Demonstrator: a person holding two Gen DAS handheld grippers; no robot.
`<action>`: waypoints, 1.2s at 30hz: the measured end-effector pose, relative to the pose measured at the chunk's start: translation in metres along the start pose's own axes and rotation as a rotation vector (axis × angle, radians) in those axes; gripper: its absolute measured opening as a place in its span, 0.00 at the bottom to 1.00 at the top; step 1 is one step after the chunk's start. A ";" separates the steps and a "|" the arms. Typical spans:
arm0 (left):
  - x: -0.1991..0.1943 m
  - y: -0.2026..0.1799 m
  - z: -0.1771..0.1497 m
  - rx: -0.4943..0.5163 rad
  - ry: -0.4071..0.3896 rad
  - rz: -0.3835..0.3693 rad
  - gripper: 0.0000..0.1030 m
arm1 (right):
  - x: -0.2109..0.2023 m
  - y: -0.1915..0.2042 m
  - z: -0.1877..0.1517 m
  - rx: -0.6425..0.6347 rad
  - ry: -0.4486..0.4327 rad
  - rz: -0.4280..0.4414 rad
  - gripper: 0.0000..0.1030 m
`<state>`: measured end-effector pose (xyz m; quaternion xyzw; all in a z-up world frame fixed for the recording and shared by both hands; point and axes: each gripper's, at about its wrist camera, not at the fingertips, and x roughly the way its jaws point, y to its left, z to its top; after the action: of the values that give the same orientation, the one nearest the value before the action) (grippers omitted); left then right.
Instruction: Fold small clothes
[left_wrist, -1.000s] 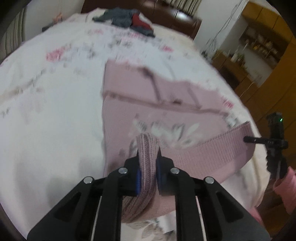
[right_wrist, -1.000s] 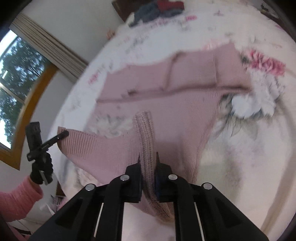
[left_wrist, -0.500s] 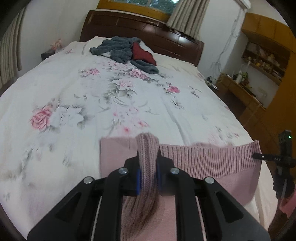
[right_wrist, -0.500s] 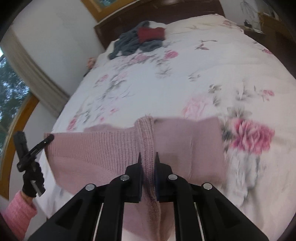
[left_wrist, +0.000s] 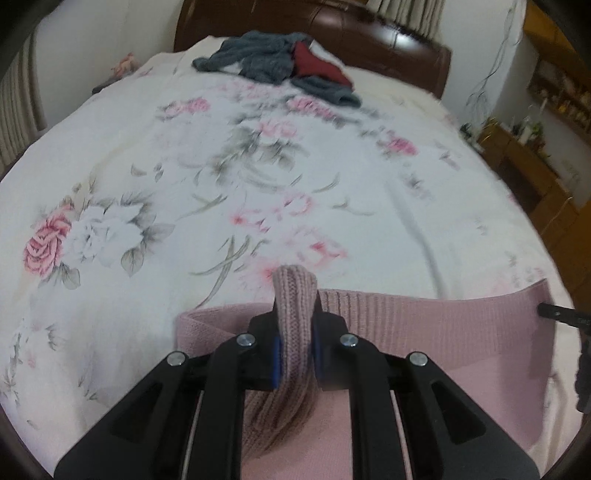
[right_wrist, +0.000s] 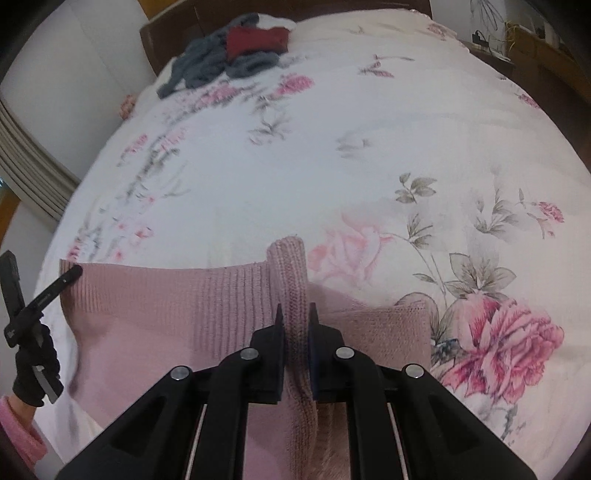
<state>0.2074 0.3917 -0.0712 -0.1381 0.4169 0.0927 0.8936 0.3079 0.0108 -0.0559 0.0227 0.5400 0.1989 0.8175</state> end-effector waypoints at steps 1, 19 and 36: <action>0.004 0.001 -0.001 0.002 0.007 0.010 0.11 | 0.004 -0.001 0.000 0.001 0.006 -0.004 0.10; -0.087 0.007 -0.061 -0.005 -0.015 -0.046 0.37 | -0.059 -0.009 -0.097 0.036 0.071 0.113 0.47; -0.056 0.009 -0.156 -0.031 0.205 -0.045 0.44 | -0.037 -0.020 -0.182 0.111 0.223 0.134 0.07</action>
<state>0.0570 0.3470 -0.1251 -0.1702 0.5016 0.0645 0.8457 0.1393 -0.0534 -0.1038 0.0816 0.6348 0.2245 0.7349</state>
